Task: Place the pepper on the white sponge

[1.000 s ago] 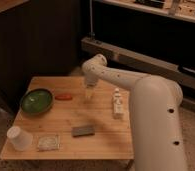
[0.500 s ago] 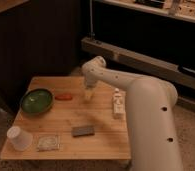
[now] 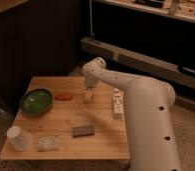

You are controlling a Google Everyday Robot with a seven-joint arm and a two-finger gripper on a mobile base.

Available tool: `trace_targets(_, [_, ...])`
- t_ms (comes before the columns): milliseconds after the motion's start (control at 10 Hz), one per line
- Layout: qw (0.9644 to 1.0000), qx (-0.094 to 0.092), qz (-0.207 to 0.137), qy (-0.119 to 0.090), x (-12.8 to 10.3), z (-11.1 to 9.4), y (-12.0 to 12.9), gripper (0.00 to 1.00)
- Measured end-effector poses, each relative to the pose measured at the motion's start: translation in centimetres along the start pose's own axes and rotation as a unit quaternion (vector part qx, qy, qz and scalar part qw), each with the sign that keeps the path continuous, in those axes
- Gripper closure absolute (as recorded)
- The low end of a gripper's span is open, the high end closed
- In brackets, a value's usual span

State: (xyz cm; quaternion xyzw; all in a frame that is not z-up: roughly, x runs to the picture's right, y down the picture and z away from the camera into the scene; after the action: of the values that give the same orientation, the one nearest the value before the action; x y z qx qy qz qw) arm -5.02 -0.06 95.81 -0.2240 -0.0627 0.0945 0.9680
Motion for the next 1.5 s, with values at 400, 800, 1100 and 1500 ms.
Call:
trace_targets(400, [0.9976,-0.055,-0.024,-0.035,-1.6,0.7,0.4,0.20])
trace_targets(800, [0.9818,-0.141,-0.053,-0.116,-5.0,1.9,1.9,0.20])
trace_targets(1100, [0.9724,-0.143,-0.064,-0.173,-5.7,1.2,2.6,0.20])
trace_targets(1500, [0.9674,-0.094,-0.086,-0.219,-6.7,-0.3,3.9,0.20])
